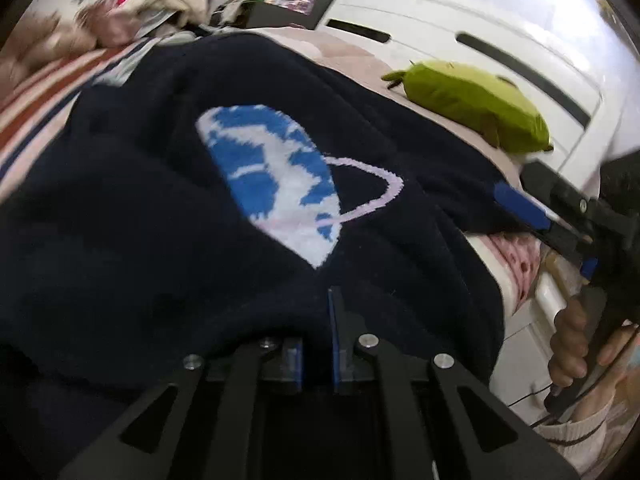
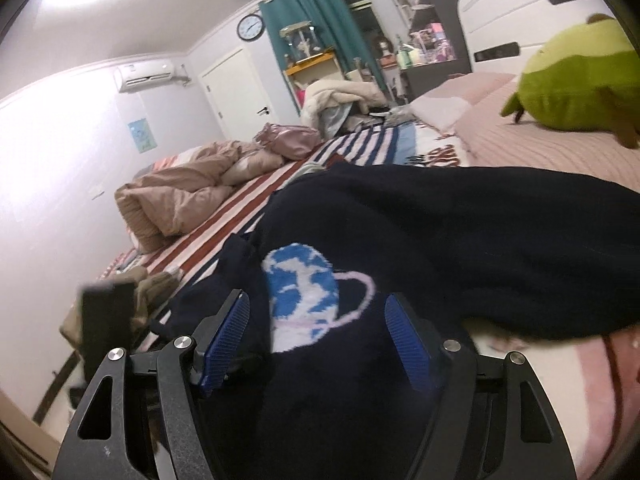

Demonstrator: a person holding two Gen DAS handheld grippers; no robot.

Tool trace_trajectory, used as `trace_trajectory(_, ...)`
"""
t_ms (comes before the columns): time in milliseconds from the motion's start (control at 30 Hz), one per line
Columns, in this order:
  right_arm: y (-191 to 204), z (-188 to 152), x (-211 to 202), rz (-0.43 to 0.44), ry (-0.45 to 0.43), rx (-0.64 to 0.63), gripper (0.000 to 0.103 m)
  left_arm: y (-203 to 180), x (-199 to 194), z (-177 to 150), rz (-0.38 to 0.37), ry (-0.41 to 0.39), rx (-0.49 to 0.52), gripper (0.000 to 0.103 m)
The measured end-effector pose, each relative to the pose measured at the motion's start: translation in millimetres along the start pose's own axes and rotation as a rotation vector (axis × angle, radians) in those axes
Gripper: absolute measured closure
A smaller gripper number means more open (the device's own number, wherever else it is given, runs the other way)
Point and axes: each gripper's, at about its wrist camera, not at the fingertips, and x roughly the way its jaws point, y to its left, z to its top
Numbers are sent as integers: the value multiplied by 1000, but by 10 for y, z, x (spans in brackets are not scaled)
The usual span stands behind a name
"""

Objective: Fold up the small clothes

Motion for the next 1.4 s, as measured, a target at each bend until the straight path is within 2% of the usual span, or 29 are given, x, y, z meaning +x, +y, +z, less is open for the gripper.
trace_trajectory(33,-13,-13,-18,-2,2,0,35,34,-69,-11,-10,-8,-19,88)
trace_trajectory(100,-26,-31,-44,-7,5,-5,35,50,-255,-11,-10,-27,-36,65)
trace_trajectory(167,-1,-54,-49,-6,10,-15,35,3,-503,-31,-2,-78,-33,60)
trace_trajectory(267,86,-79,10,12,26,-28,35,11,-957,-71,-31,-175,-60,56)
trace_trajectory(300,136,-93,49,22,39,-37,35,61,-1088,-106,-15,-193,-65,55)
trace_trajectory(333,220,-111,103,37,57,-53,35,47,-1181,-126,19,-211,-67,55)
trace_trajectory(400,381,-121,201,65,74,-88,36,109,-1428,-164,147,-243,-61,52)
trace_trajectory(467,624,-153,345,106,92,-138,36,190,-1643,-195,305,-281,-54,49)
trace_trajectory(533,933,-191,576,166,134,-197,35,241,-1805,-250,396,-305,-55,49)
trace_trajectory(567,1040,-230,664,190,156,-212,35,280,-1911,-282,433,-322,-60,49)
trace_trajectory(633,1304,-306,937,267,217,-222,35,372,-2066,-345,447,-352,-75,49)
trace_trajectory(667,1419,-362,1068,272,242,-243,34,415,-2117,-360,449,-368,-88,49)
trace_trajectory(733,1653,-489,1367,203,275,-326,15,498,-2224,-412,446,-393,-103,49)
trace_trajectory(767,1731,-557,1492,166,281,-361,12,523,-2267,-418,443,-405,-105,47)
trace_trajectory(833,1856,-694,1731,117,314,-425,10,581,-2310,-437,453,-421,-102,45)
trace_trajectory(933,2002,-783,1873,20,311,-503,8,596,-2277,-417,451,-424,-113,45)
trace_trajectory(967,1999,-762,1880,5,307,-483,10,604,-2268,-411,446,-428,-118,45)
trace_trajectory(1000,1970,-720,1877,-2,301,-447,23,601,-2249,-402,434,-432,-125,45)
trace_trajectory(1033,1854,-640,1848,-13,283,-366,48,594,-2239,-395,424,-436,-129,45)
trace_trajectory(1067,1781,-594,1834,-12,272,-316,62,581,-2233,-396,416,-437,-130,45)
trace_trajectory(1100,1681,-542,1809,7,263,-254,82,557,-2230,-393,407,-437,-130,45)
trace_trajectory(1133,1590,-500,1794,26,260,-211,89,526,-2231,-393,403,-437,-129,45)
trace_trajectory(1233,1485,-442,1703,9,226,-197,99,443,-2251,-417,405,-442,-128,45)
trace_trajectory(1400,1246,-396,1388,-34,126,-117,102,343,-2324,-493,432,-450,-125,45)
